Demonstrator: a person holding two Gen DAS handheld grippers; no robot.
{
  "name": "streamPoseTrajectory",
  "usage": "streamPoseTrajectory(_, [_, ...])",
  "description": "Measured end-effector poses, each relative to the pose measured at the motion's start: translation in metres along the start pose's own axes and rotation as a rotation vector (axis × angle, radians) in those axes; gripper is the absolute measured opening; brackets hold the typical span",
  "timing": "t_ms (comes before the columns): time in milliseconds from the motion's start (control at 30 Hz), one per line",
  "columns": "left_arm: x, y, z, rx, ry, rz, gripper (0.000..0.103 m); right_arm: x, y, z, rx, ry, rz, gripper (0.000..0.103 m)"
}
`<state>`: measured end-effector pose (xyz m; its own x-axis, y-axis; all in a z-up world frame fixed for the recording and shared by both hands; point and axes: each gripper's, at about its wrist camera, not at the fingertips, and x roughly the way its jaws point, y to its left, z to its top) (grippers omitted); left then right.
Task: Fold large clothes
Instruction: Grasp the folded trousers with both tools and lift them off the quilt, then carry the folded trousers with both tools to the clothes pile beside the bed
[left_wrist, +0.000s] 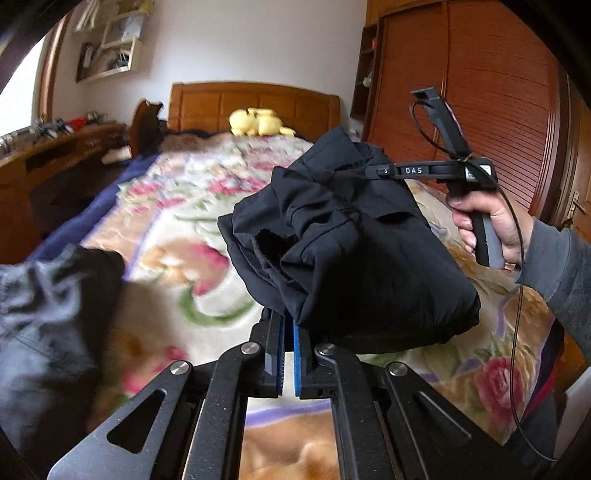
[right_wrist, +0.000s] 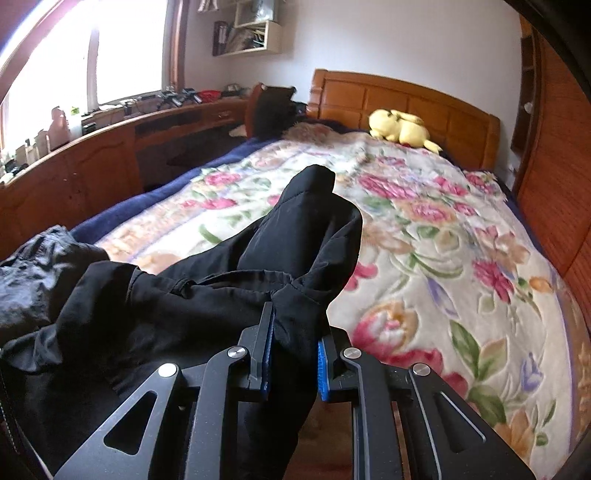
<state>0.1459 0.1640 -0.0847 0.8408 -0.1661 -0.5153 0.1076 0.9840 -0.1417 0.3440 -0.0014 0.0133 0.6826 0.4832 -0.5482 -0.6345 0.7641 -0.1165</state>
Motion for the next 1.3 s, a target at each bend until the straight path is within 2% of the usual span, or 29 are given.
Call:
streamPoseTrajectory(300, [-0.069,0.058,0.002,0.025,-0.043,0.156,0.004,-0.004,0.072,0.027,-0.067,-0.065,0.096,0.018])
streamPoseTrajectory(567, [-0.119,0.12,-0.01,-0.004,-0.077,0.286,0.003,0.006,0.138,0.051,-0.126,-0.076,0.158,0.018])
streamPoseTrajectory(733, [-0.158,0.161,-0.018,-0.032,-0.093,0.379,0.003,0.011,0.181,0.066,-0.168,-0.092,0.224,0.018])
streamPoseTrajectory(933, [-0.204,0.212,-0.029,-0.072,-0.101,0.512,0.003,0.027,0.213,0.07,-0.202,-0.081,0.317,0.018])
streamPoseTrajectory(1133, [-0.224,0.259,-0.048,-0.132,-0.07,0.615,0.003,0.051,0.231,0.073,-0.233,-0.059,0.391,0.019])
streamPoseTrajectory(1300, [-0.214,0.275,-0.073,-0.17,-0.003,0.636,0.003,0.08,0.239,0.062,-0.278,0.007,0.379,0.02])
